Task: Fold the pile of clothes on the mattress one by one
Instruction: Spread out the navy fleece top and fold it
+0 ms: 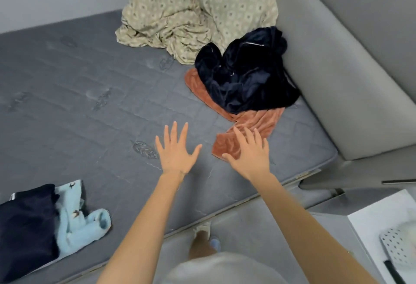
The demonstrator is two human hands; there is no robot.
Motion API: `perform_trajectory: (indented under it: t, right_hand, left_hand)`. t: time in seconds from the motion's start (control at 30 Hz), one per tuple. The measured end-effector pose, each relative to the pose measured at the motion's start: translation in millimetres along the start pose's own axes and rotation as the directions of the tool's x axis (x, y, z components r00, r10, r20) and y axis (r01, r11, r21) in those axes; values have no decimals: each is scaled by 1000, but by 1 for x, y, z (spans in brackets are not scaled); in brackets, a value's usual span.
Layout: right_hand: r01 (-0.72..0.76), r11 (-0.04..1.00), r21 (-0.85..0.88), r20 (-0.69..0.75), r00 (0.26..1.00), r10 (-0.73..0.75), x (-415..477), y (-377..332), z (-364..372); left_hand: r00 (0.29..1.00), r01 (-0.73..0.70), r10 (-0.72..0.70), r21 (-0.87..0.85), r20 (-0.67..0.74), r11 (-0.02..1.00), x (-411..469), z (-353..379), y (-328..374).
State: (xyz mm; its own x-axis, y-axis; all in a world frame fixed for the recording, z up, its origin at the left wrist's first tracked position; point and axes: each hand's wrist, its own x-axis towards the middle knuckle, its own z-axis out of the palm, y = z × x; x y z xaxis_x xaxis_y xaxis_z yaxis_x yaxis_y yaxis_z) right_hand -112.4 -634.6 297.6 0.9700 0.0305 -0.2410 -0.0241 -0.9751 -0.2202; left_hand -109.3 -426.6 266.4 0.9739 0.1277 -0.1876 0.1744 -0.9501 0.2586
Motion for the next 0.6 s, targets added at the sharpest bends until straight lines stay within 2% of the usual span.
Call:
perform_trajectory:
  t: [0.17, 0.33, 0.6]
  right_hand:
    - [-92, 994, 61, 63, 994, 88, 35, 22, -22]
    - [-157, 979, 129, 10, 988, 157, 75, 68, -48]
    - [-109, 991, 78, -40, 993, 112, 193, 166, -70]
  left_hand:
    - [997, -75, 75, -2, 34, 997, 53, -1, 42]
    - [987, -154, 155, -28, 50, 988, 103, 1, 105]
    - [987, -146, 147, -27, 59, 989, 204, 37, 204]
